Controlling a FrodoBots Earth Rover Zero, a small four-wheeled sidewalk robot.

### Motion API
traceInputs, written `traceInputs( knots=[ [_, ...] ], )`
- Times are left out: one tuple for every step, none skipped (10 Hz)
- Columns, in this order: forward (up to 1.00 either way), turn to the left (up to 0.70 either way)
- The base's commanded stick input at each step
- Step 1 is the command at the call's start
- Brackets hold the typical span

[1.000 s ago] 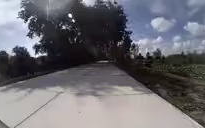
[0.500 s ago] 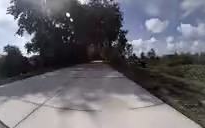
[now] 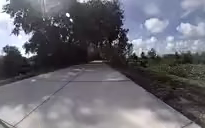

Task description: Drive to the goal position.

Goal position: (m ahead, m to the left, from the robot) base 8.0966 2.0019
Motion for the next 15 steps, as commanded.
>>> traceInputs(
  knots=[
    [0.84, 0.0],
    [0.85, 0.0],
    [0.85, 0.0],
    [0.85, 0.0],
    [0.85, 0.0],
    [0.85, 0.0],
    [0.85, 0.0],
    [0.85, 0.0],
    [0.85, 0.0],
    [0.85, 0.0],
    [0.85, 0.0],
    [0.85, 0.0],
    [0.85, 0.0],
    [0.85, 0.0],
    [0.85, 0.0]
  ],
)
